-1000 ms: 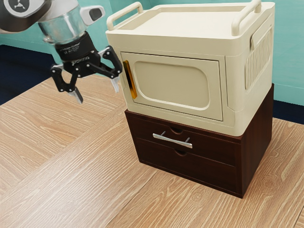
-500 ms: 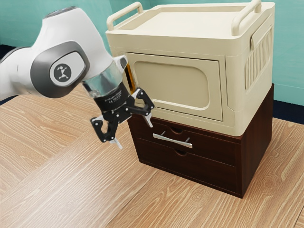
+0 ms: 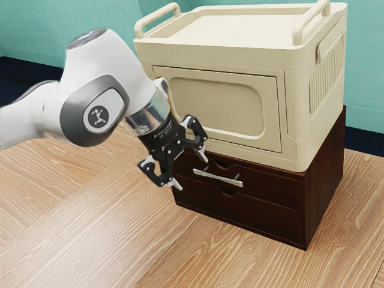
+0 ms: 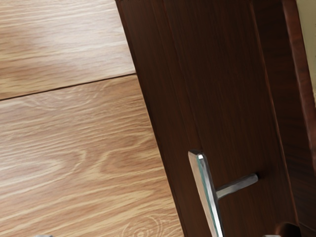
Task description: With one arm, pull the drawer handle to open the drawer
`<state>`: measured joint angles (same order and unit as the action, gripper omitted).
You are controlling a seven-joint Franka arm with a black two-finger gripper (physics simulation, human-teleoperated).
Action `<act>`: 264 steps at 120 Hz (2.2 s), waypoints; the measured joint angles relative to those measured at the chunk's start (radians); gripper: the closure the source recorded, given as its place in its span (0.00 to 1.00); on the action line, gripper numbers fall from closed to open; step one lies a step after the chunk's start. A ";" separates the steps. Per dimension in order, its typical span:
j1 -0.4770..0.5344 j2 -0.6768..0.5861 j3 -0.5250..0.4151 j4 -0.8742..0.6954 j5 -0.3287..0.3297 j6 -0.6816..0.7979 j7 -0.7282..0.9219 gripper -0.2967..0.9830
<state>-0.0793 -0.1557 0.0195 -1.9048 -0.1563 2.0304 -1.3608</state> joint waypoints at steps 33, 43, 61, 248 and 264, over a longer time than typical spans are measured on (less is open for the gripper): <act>-0.027 0.028 -0.001 -0.001 0.000 0.066 -0.059 0.38; -0.033 0.026 -0.001 -0.016 0.000 0.080 -0.072 0.39; -0.045 0.017 -0.001 -0.047 0.000 0.105 -0.095 0.40; -0.052 -0.108 0.002 -0.212 0.004 0.131 -0.194 0.85; -0.058 -0.129 -0.001 -0.235 0.006 0.131 -0.196 0.85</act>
<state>-0.1369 -0.2848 0.0190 -2.1397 -0.1505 2.1615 -1.5567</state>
